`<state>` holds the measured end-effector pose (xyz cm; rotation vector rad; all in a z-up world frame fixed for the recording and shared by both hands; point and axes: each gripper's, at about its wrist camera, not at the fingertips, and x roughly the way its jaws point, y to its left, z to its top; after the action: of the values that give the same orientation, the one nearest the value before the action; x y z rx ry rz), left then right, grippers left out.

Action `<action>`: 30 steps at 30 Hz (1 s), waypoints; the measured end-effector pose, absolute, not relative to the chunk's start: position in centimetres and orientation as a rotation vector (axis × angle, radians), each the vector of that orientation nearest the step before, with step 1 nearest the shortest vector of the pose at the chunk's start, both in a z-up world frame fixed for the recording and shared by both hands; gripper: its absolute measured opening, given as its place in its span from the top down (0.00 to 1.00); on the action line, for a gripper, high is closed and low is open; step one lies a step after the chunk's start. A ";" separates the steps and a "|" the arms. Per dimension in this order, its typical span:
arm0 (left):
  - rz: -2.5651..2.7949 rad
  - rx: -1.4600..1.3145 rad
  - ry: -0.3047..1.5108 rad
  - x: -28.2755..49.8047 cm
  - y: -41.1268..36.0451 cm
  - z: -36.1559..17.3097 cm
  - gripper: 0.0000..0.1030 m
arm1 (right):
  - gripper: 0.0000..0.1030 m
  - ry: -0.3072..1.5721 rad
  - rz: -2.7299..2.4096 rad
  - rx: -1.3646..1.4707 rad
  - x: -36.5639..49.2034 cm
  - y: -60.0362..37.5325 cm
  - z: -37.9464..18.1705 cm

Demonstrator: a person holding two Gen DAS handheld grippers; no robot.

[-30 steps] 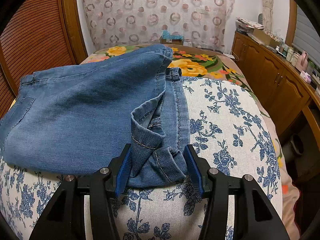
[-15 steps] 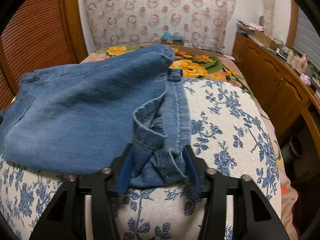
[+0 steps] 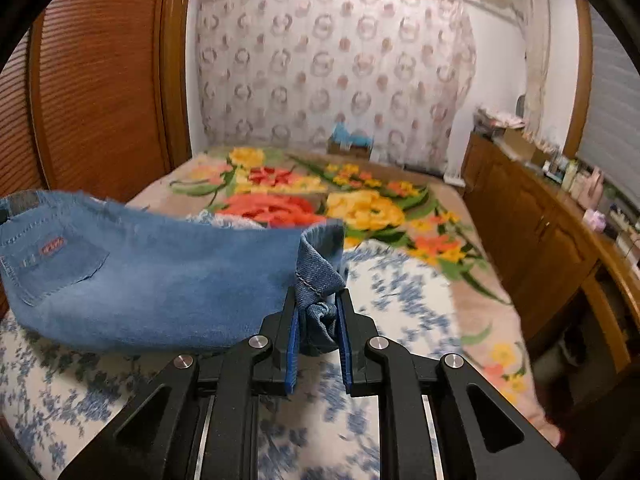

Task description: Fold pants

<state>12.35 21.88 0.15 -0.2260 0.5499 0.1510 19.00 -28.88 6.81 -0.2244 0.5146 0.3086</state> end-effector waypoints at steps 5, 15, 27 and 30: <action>0.091 -0.230 0.528 8.0 19.7 0.3 0.86 | 0.84 0.492 0.311 -0.222 14.3 -32.4 7.7; 0.009 -0.166 0.606 0.4 15.3 -2.1 0.86 | 0.84 0.489 0.310 -0.216 5.6 -36.3 6.7; 0.032 -0.160 0.703 -1.2 14.3 -5.9 0.86 | 0.83 0.615 0.307 -0.125 4.4 -38.4 4.2; 0.040 -0.169 0.719 -1.4 14.3 -6.3 0.86 | 0.83 0.666 0.291 -0.127 5.3 -38.3 3.3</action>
<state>-1.38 14.33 -6.31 -0.1692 0.7191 0.0401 5.26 -38.29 3.28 -0.1269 0.6659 0.2908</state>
